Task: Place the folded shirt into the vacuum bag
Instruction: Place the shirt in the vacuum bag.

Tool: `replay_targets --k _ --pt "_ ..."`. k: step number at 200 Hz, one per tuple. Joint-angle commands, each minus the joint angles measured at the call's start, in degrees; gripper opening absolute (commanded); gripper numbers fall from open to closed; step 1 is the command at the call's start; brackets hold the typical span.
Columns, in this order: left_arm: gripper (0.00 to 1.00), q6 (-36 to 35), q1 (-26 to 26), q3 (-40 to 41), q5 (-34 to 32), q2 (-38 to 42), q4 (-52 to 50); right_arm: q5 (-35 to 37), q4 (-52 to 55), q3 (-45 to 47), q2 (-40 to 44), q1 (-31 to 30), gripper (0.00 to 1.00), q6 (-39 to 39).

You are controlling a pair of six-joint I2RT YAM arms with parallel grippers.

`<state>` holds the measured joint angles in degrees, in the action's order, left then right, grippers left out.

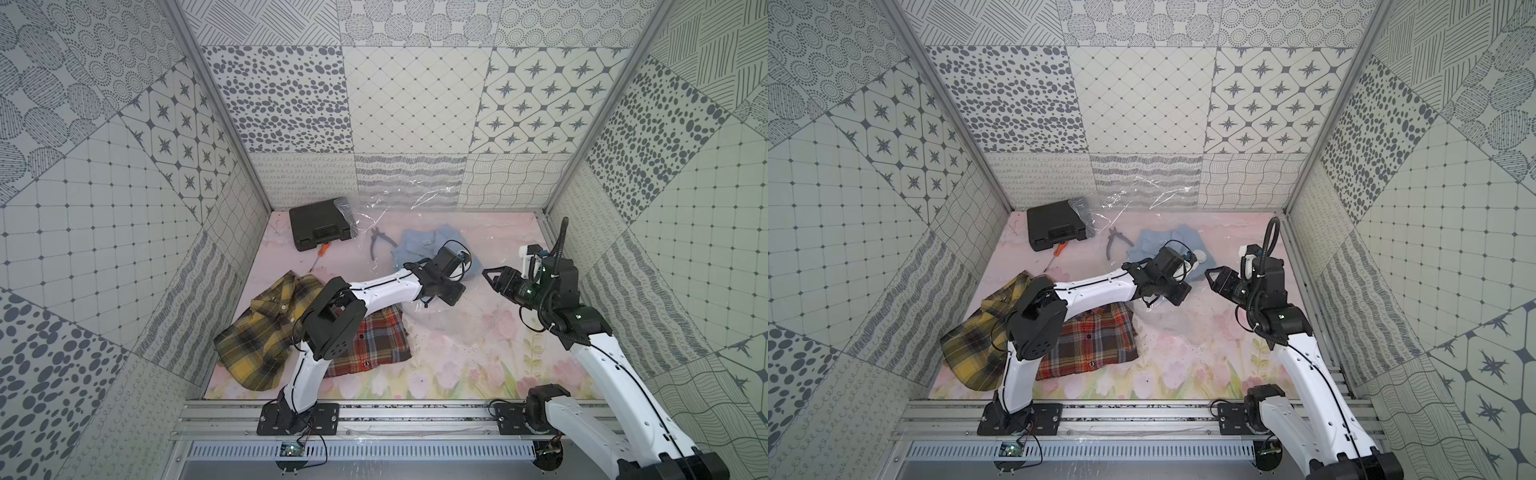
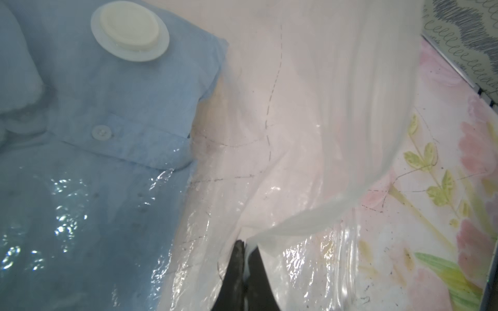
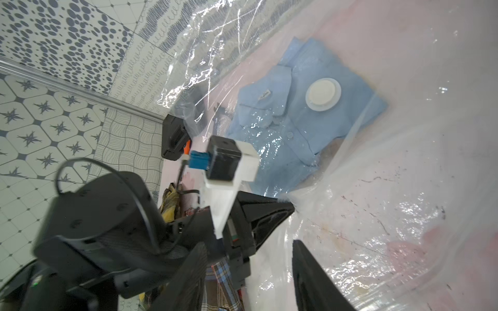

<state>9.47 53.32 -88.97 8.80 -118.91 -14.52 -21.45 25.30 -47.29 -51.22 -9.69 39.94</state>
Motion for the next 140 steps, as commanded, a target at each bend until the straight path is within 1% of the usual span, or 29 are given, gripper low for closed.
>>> replay_targets --k 1,15,32,40,58,71,79,92,106,124,140 --pt "0.06 4.6 3.2 4.6 6.5 0.6 6.3 -0.6 0.6 -4.2 -3.5 -0.4 0.54 0.0" --pt "0.11 4.0 4.6 6.0 8.9 0.7 6.6 0.9 0.9 -6.4 -6.5 -0.4 0.54 -1.0" --pt "0.22 3.6 5.3 8.7 12.1 1.8 6.3 3.3 0.7 -8.4 -10.4 -0.4 0.55 -3.3" --pt "0.30 3.7 5.3 10.6 13.7 3.2 6.4 4.6 1.2 -9.9 -13.5 -0.4 0.55 -5.2" --pt "0.50 2.8 5.2 14.4 15.0 8.1 5.1 7.3 3.4 -14.0 -21.1 -0.3 0.56 -9.8" --pt "0.58 3.0 4.4 16.4 14.6 12.5 3.5 8.3 4.2 -17.1 -27.2 -0.4 0.57 -12.4" --pt "0.60 3.9 3.2 17.1 14.0 14.7 2.2 8.8 4.3 -19.2 -31.0 -0.6 0.57 -14.0" --pt "0.61 5.7 0.0 17.2 12.6 16.9 -1.1 10.1 5.4 -23.3 -37.3 -1.5 0.57 -16.3" --pt "0.61 7.6 -4.0 17.1 9.3 18.4 -4.4 11.8 5.9 -27.3 -42.8 -2.9 0.57 -18.1" --pt "0.61 10.1 -9.3 16.2 3.6 18.1 -8.6 13.8 5.7 -32.1 -48.3 -5.2 0.57 -19.2" --pt "0.61 12.6 -12.8 15.6 -1.3 16.5 -9.4 15.6 5.4 -36.4 -52.8 -7.0 0.58 -19.6"
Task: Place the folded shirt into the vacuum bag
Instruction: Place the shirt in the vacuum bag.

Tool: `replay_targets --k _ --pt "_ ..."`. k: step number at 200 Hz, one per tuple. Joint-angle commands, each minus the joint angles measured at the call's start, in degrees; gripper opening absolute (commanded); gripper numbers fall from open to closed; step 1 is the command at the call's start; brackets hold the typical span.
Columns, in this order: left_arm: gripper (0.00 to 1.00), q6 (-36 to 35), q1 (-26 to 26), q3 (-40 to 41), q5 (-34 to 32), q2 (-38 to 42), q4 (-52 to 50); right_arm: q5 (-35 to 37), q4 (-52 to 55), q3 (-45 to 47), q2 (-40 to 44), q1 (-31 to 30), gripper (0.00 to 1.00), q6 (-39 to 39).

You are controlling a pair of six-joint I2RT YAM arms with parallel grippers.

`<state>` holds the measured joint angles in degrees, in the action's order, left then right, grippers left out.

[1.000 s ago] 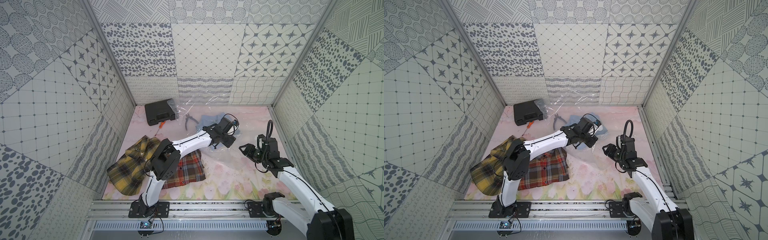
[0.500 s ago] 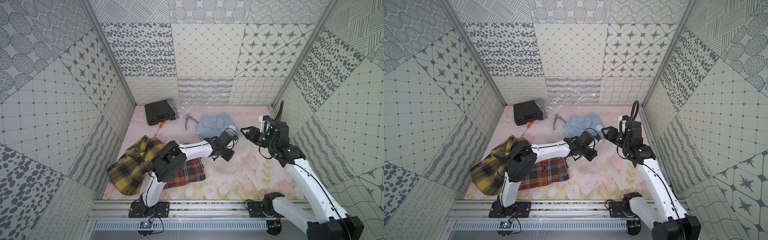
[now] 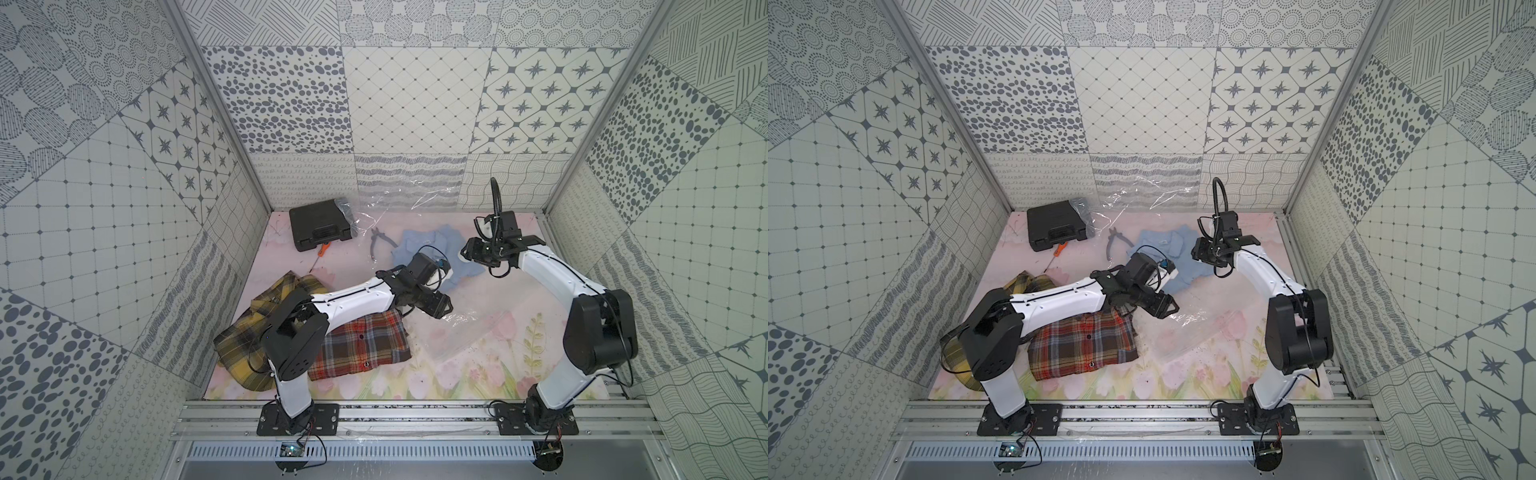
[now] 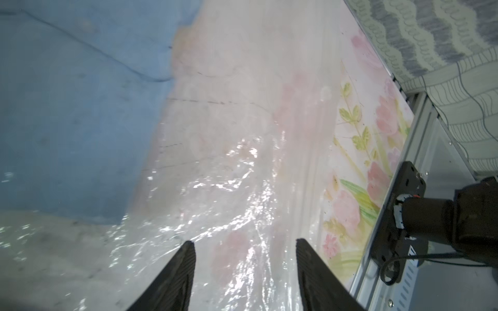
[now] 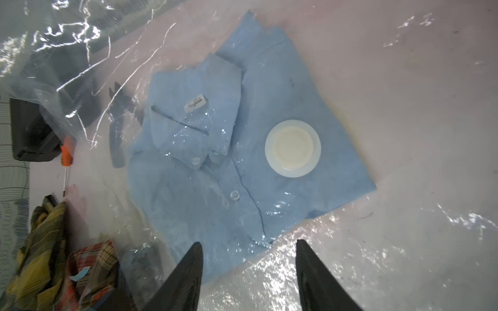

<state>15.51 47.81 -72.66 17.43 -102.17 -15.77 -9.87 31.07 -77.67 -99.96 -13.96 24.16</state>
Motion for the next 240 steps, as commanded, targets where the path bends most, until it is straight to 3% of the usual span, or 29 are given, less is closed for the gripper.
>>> replay_targets --k 1,28,61,104,147,205,240 --pt "0.61 6.7 -7.5 -0.7 -10.2 -0.4 -8.2 4.0 -0.4 -6.3 -4.3 -2.8 0.58 -4.0" --pt "0.61 9.1 -9.4 -4.4 -16.4 -5.2 -7.8 5.1 -1.2 -13.4 -12.3 -4.3 0.58 -4.2" --pt "0.61 9.6 -9.5 -11.1 -16.7 -12.7 -8.4 5.2 1.3 -21.8 -21.7 -4.7 0.58 -3.7" --pt "0.61 10.6 -9.5 -13.7 -15.6 -18.4 -7.7 5.0 3.1 -20.9 -25.5 -3.5 0.58 -2.0" --pt "0.60 11.1 -9.2 -16.3 -13.5 -22.1 -6.7 5.7 6.9 -13.3 -22.4 -0.3 0.58 -0.4" --pt "0.60 8.6 -7.8 -28.7 -10.7 -31.1 -10.5 8.0 3.7 7.8 -6.9 3.1 0.59 0.5" --pt "0.60 8.0 -6.3 -34.4 -6.8 -33.5 -13.9 12.0 7.9 9.4 0.3 2.6 0.59 -1.1"
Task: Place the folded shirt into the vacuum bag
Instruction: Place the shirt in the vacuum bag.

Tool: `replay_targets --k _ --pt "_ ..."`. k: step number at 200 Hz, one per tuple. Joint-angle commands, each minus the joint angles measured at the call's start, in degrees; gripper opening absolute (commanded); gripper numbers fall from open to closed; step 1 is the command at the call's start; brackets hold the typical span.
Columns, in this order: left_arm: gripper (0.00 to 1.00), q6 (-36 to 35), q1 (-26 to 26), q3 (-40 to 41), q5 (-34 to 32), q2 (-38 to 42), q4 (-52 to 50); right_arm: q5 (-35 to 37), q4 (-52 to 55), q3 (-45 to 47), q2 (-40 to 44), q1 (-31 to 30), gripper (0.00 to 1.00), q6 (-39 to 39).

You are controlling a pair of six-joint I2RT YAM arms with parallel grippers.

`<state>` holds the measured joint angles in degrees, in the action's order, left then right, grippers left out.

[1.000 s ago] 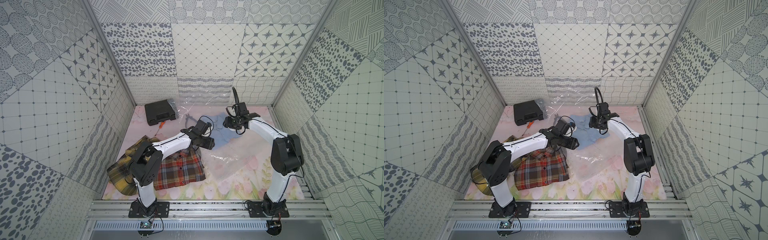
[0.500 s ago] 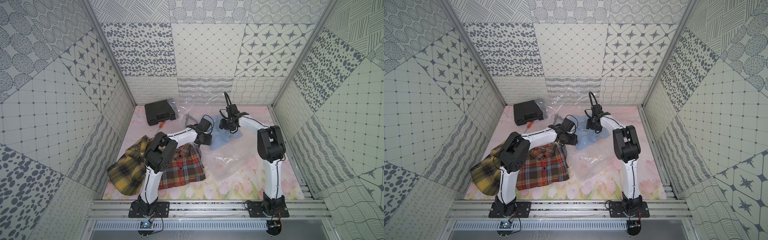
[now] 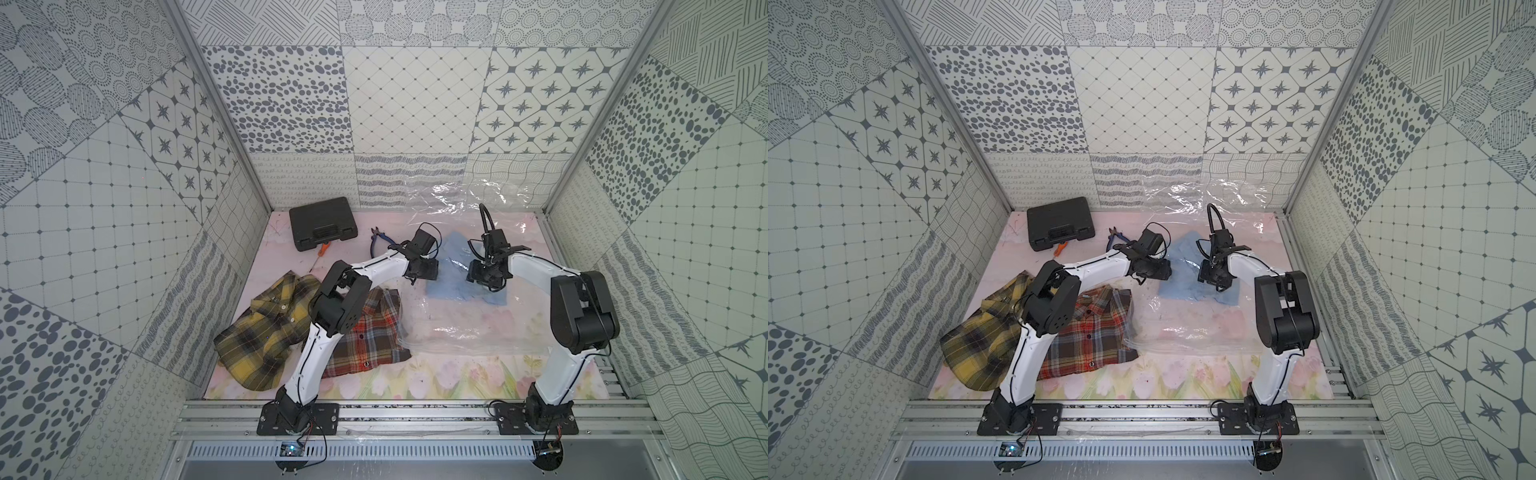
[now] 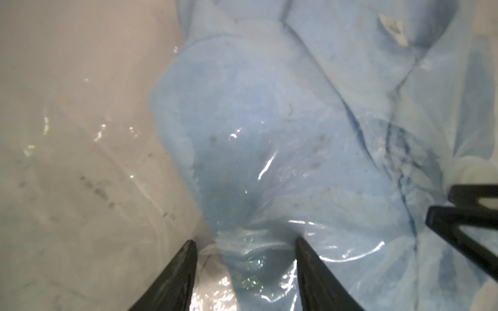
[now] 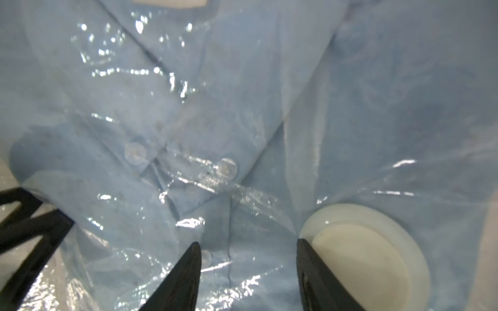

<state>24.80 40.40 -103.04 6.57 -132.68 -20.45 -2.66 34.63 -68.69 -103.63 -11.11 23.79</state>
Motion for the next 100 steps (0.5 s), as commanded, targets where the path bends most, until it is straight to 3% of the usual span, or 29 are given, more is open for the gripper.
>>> replay_targets --k 1,33,51,65,100 --pt "0.60 -1.2 1.2 -4.0 4.1 -2.9 -9.2 4.9 4.5 0.4 4.2 -0.3 0.59 -0.8" --pt "0.60 0.3 1.5 0.7 4.3 3.3 -6.8 3.7 5.0 0.8 8.5 -5.1 0.59 1.5" --pt "0.60 0.3 1.3 3.5 3.5 7.4 -6.5 -0.6 1.6 3.8 9.0 -7.0 0.59 4.8" --pt "0.59 0.4 0.9 6.3 3.3 11.1 -5.8 -3.6 -2.3 6.5 7.8 -7.1 0.59 6.4" --pt "0.59 -0.2 -0.3 14.0 1.4 20.5 -5.7 -1.9 -1.2 5.8 1.3 -5.0 0.59 2.8"
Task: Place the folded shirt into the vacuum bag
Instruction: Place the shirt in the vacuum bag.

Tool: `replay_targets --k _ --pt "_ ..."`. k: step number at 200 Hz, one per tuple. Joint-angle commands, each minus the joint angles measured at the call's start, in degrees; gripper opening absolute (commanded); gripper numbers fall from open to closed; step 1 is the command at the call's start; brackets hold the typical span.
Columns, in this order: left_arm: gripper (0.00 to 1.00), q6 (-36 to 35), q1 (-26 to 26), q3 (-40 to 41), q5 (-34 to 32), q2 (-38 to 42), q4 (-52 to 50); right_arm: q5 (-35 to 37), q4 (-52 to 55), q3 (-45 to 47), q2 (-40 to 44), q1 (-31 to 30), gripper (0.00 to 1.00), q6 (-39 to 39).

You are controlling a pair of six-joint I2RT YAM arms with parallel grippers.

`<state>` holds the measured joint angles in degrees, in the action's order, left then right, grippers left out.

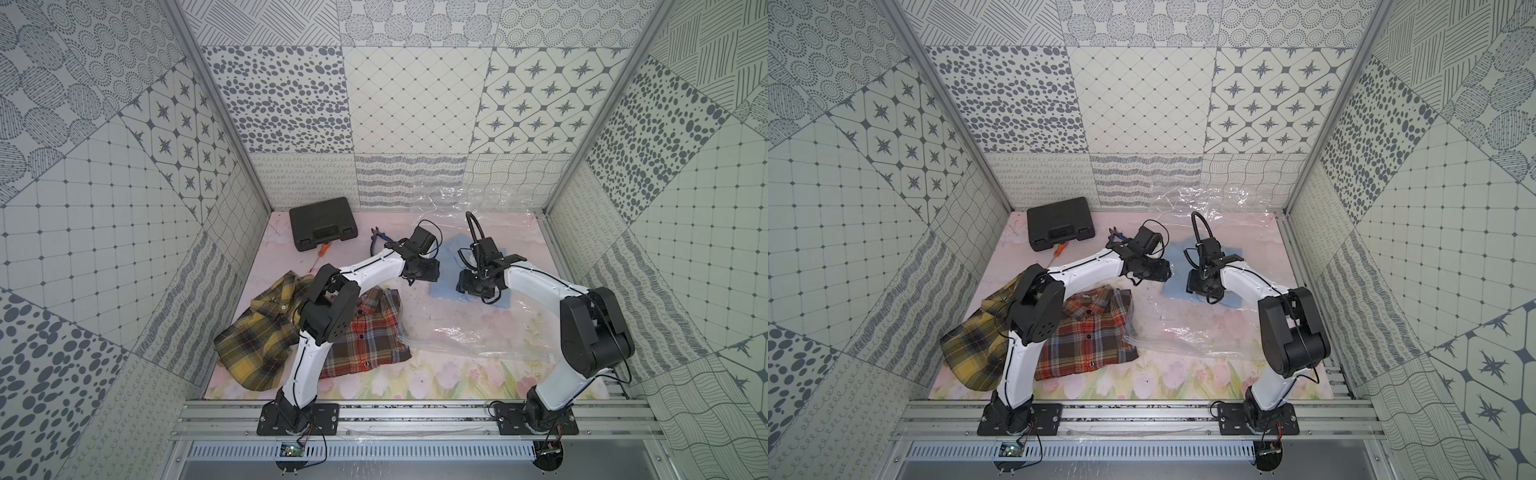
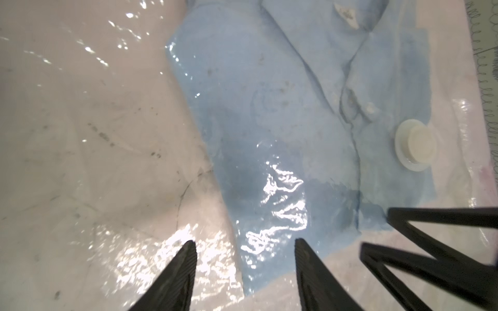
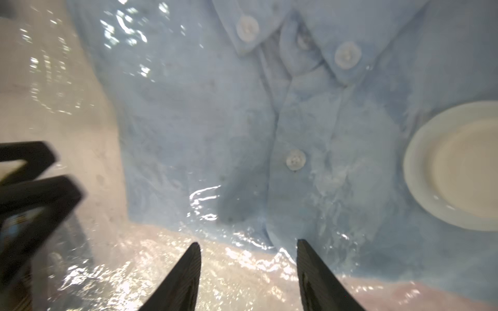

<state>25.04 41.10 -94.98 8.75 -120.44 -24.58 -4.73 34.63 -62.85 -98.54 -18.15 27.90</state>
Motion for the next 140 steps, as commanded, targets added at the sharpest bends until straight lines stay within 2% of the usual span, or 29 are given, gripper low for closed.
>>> replay_targets --k 1,33,53,77,104,140 --pt "0.59 -0.5 -1.0 6.2 -0.9 8.6 -1.7 0.3 -1.1 0.0 -3.9 2.2 0.59 -1.5" --pt "0.59 -0.8 -2.9 16.1 -5.6 19.6 -2.8 4.5 2.8 -0.4 -5.9 7.1 0.59 -7.0" --pt "0.59 -0.5 -4.0 21.1 -8.7 25.7 -4.3 12.4 6.2 -1.8 -6.7 8.7 0.59 -10.3" --pt "0.59 0.2 -4.3 24.7 -11.0 30.5 -7.3 19.9 8.6 -3.6 -5.0 7.4 0.58 -11.4" --pt "0.59 1.5 -5.1 27.5 -13.4 34.4 -12.1 10.8 10.5 -6.4 1.7 2.5 0.58 -10.4" --pt "0.59 2.4 -9.4 31.3 -16.0 40.7 -17.1 0.4 9.2 -6.4 10.5 -9.2 0.58 -1.3"
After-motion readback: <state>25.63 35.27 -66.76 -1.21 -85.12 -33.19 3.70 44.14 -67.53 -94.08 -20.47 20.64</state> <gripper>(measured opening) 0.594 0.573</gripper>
